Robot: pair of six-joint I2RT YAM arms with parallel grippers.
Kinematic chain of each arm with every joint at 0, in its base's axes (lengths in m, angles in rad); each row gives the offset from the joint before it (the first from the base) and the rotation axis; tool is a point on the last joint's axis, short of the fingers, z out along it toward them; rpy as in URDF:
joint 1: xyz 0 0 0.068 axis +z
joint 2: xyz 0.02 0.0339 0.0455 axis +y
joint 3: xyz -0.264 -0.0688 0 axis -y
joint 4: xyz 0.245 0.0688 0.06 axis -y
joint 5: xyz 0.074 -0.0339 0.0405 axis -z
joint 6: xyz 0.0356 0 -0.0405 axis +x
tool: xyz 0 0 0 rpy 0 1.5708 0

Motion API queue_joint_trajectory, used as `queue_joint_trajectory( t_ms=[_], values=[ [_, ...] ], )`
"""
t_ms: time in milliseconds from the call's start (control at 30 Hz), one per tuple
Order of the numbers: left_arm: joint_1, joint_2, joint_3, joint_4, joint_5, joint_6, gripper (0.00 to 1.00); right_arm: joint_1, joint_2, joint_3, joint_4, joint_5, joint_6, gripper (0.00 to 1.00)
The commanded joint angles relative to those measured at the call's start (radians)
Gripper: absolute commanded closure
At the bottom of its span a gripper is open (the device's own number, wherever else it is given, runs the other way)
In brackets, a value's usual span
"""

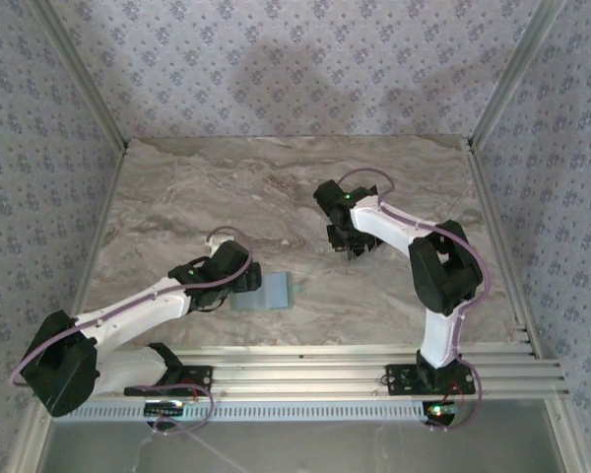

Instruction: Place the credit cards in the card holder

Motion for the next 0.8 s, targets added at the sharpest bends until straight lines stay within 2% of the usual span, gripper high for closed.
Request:
queue_joint_trajectory(
  t_ms=[0,133,467,767],
  values=[
    [0.007,0.005,-0.003,0.016,0.011,0.011,0.0,-0.007,0.009,0.021,-0.02,0.004,-0.008,0.77],
    [0.008,0.011,-0.002,0.018,0.015,0.01,0.0,-0.011,0.005,0.018,-0.015,-0.003,-0.009,0.79],
    [0.007,0.02,0.003,0.021,0.022,0.011,0.0,-0.02,-0.002,0.016,-0.006,-0.035,-0.013,1.0],
    [0.008,0.017,0.029,-0.059,0.002,0.017,0.0,-0.013,-0.136,0.019,0.019,-0.092,0.003,1.0]
  ],
)
